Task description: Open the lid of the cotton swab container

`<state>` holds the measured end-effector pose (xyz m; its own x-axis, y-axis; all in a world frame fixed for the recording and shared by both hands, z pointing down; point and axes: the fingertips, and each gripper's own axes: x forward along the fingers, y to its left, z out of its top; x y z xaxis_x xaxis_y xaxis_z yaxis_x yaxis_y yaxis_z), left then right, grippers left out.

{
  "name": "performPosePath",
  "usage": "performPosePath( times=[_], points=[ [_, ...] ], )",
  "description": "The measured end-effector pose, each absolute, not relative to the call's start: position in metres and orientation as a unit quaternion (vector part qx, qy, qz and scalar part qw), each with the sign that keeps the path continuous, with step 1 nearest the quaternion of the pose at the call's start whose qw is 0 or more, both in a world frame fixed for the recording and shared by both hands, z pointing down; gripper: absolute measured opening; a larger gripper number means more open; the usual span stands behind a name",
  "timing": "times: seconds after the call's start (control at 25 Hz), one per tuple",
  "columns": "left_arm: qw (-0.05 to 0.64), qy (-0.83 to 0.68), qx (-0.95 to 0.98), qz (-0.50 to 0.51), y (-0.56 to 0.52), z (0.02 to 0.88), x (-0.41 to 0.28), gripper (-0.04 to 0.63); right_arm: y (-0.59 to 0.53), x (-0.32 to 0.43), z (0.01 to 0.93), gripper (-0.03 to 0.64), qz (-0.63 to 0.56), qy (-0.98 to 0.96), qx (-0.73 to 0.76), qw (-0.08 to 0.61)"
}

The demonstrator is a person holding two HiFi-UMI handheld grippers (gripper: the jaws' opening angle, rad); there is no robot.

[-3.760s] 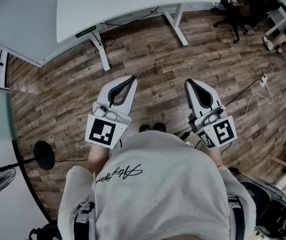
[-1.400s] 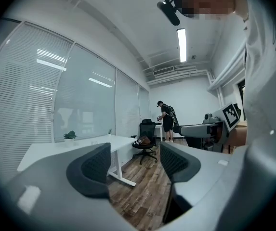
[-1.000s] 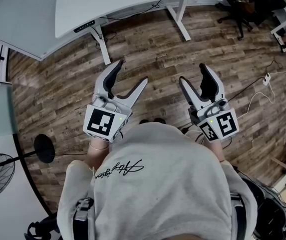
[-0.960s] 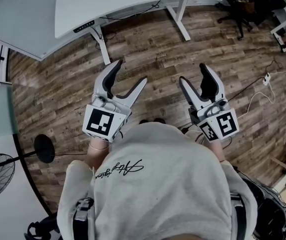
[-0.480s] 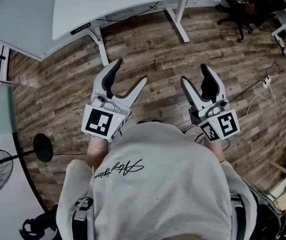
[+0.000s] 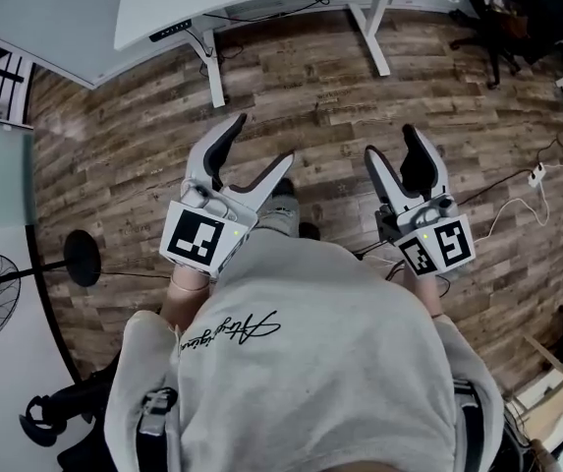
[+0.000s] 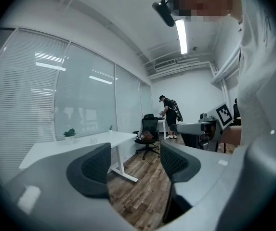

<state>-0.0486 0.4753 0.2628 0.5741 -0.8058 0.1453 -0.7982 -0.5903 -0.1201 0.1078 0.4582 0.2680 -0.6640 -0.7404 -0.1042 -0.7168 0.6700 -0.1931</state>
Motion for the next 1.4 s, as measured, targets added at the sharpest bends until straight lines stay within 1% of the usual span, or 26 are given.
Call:
performPosePath(
  times=[0.32,0.44,0.6,0.76,0.96,1.16,1.32,1.4],
  points=[
    [0.017,0.447,-0.89,-0.09,0.46,0.268,-0.048,0.307,0.445,0.095,0.271,0.279,-0.074,0.914,-0.388,0.092],
    [0.016,0.444,-0.892,-0.083,0.449,0.27,-0.048,0.307,0.436,0.093,0.273,0.279,-0.072,0.916,-0.386,0.081],
    [0.017,0.444,-0.893,-0.07,0.427,0.272,-0.055,0.307,0.418,0.085,0.275,0.279,-0.037,0.92,-0.388,0.051],
    [0.01,0.441,-0.894,-0.071,0.398,0.278,-0.066,0.307,0.388,0.078,0.276,0.278,-0.057,0.916,-0.392,0.069],
    [0.021,0.433,-0.899,-0.06,0.351,0.268,-0.074,0.307,0.347,0.072,0.264,0.275,-0.056,0.911,-0.401,0.081],
    [0.025,0.427,-0.903,-0.052,0.311,0.261,-0.081,0.307,0.31,0.063,0.259,0.272,-0.06,0.907,-0.409,0.084],
    [0.012,0.422,-0.903,-0.077,0.288,0.27,-0.094,0.307,0.288,0.054,0.263,0.272,-0.068,0.903,-0.416,0.085],
    [0.015,0.422,-0.904,-0.073,0.277,0.272,-0.1,0.305,0.279,0.051,0.266,0.272,-0.07,0.902,-0.418,0.08]
  ],
)
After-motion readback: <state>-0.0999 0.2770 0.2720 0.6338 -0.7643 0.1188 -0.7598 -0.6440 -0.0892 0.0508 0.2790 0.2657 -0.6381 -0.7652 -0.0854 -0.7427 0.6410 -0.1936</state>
